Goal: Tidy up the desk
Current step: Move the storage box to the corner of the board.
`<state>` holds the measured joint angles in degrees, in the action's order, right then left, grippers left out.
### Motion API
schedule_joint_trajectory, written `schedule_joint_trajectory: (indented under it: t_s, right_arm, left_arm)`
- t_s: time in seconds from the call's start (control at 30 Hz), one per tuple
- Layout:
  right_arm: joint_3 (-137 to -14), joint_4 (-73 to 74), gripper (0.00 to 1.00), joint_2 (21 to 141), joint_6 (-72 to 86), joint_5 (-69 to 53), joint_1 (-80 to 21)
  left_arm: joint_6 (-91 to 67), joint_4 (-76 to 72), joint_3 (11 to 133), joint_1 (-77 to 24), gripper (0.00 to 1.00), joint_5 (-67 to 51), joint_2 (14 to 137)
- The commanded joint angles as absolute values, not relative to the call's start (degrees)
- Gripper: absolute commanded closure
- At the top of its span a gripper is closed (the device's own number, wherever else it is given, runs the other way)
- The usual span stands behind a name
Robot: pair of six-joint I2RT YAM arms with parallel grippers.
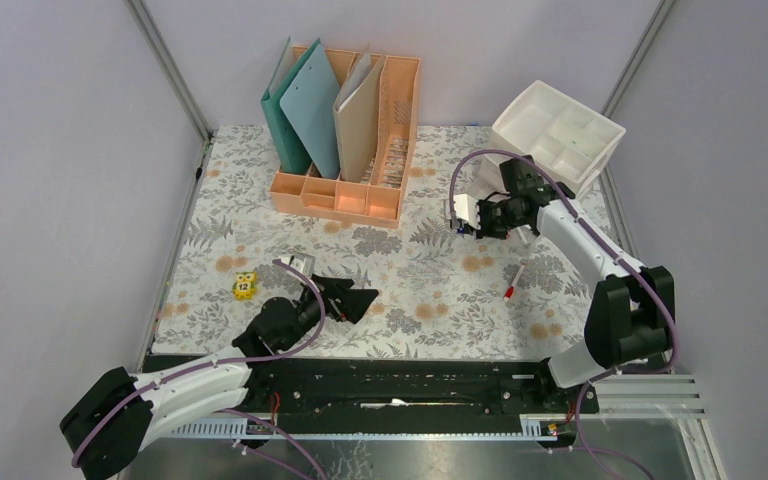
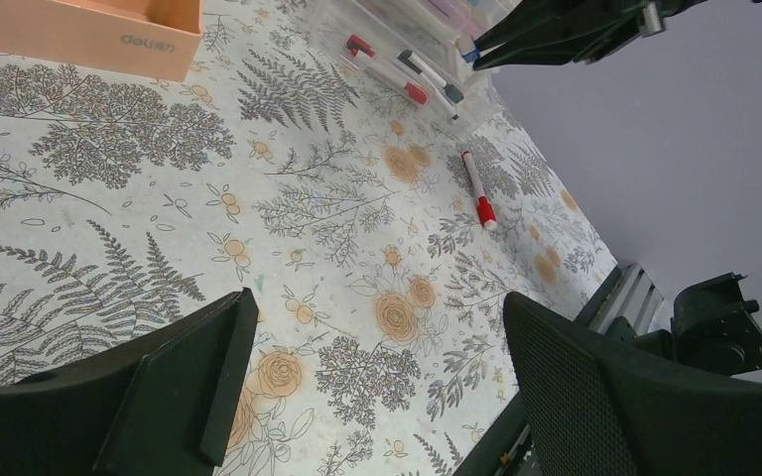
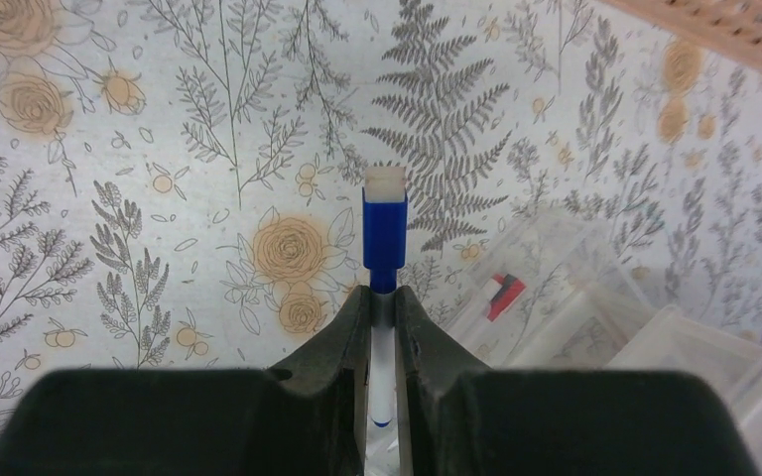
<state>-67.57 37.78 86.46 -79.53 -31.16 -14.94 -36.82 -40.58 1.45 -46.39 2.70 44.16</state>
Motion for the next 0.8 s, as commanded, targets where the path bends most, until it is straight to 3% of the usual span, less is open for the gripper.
schedule_joint_trajectory:
  t_s: [0.0,0.33,0.77]
  right_arm:
    - [-67.4,38.5,0.95,89.9,-78.6,-32.5,-12.6]
    - [-69.9,38.5,0.95,90.4,-78.6,-32.5,-9.4]
    - [-71.9,38.5,0.95,88.6,-78.6,-32.5,-4.7]
  left_arm:
    - [-37.4,-44.3,1.1,-46.1,0.01,1.6,43.5]
    - [-37.1,-42.8,0.6,-46.1,0.01,2.1,41.6]
    - [-39.7,-57.9,1.0,-46.1,0.01,-8.7,54.8]
